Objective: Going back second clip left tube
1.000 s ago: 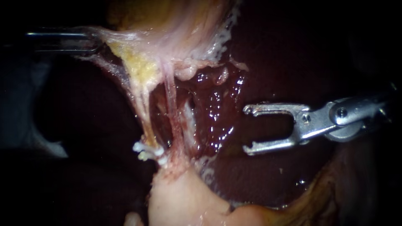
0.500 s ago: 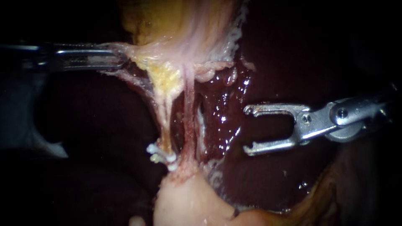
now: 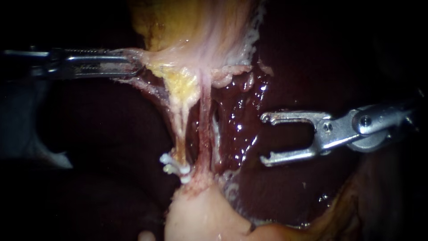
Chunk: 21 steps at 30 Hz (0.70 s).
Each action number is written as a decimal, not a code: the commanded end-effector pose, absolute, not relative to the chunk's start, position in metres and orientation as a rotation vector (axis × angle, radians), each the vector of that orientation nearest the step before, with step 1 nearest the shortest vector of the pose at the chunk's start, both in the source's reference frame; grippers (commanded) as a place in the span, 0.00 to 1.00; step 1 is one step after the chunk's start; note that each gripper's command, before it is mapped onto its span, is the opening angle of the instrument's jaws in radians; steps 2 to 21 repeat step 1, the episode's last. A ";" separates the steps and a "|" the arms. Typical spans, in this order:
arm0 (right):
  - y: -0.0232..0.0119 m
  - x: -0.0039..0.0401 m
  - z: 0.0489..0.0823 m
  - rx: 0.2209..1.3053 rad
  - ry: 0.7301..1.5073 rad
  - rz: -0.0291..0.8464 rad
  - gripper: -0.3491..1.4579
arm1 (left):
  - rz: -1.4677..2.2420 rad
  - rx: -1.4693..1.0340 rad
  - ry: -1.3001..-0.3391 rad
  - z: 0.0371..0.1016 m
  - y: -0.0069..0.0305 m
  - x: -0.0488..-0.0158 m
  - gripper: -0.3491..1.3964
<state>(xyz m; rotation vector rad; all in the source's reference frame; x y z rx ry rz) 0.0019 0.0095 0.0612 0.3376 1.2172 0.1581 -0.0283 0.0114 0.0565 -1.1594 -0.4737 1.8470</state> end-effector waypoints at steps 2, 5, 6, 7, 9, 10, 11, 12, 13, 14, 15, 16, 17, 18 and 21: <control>0.0095 0.0020 0.0610 0.335 1.216 0.160 0.47 | 1.847 -1.160 -0.475 0.0564 0.0114 -0.0281 0.00; 0.0095 0.0020 0.0610 0.335 1.216 0.160 0.47 | 1.847 -1.160 -0.475 0.0564 0.0114 -0.0281 0.00; 0.0095 0.0020 0.0610 0.335 1.216 0.160 0.47 | 1.847 -1.160 -0.475 0.0564 0.0114 -0.0281 0.00; 0.0095 0.0020 0.0610 0.335 1.216 0.160 0.47 | 1.847 -1.160 -0.475 0.0564 0.0114 -0.0281 0.00; 0.0095 0.0020 0.0610 0.335 1.216 0.160 0.47 | 1.847 -1.160 -0.475 0.0564 0.0114 -0.0281 0.00; 0.0095 0.0020 0.0610 0.335 1.216 0.160 0.47 | 1.847 -1.160 -0.475 0.0564 0.0114 -0.0281 0.00; 0.0095 0.0020 0.0610 0.335 1.216 0.160 0.47 | 1.847 -1.160 -0.475 0.0564 0.0114 -0.0281 0.00; 0.0095 0.0020 0.0610 0.335 1.216 0.160 0.47 | 1.847 -1.160 -0.475 0.0564 0.0114 -0.0281 0.00; 0.0095 0.0020 0.0610 0.335 1.216 0.160 0.47 | 1.847 -1.160 -0.475 0.0564 0.0114 -0.0281 0.00; 0.0095 0.0020 0.0610 0.335 1.216 0.160 0.47 | 1.847 -1.160 -0.475 0.0564 0.0114 -0.0281 0.00; 0.0095 0.0020 0.0610 0.335 1.216 0.160 0.47 | 1.847 -1.160 -0.475 0.0564 0.0114 -0.0281 0.00; 0.0095 0.0020 0.0610 0.335 1.216 0.160 0.47 | 1.847 -1.160 -0.475 0.0564 0.0114 -0.0281 0.00; 0.0095 0.0020 0.0610 0.335 1.216 0.160 0.47 | 1.847 -1.160 -0.475 0.0564 0.0114 -0.0281 0.00; 0.0095 0.0020 0.0610 0.335 1.216 0.160 0.47 | 1.847 -1.160 -0.475 0.0564 0.0114 -0.0281 0.00; 0.0095 0.0020 0.0610 0.335 1.216 0.160 0.47 | 1.847 -1.160 -0.475 0.0564 0.0114 -0.0281 0.00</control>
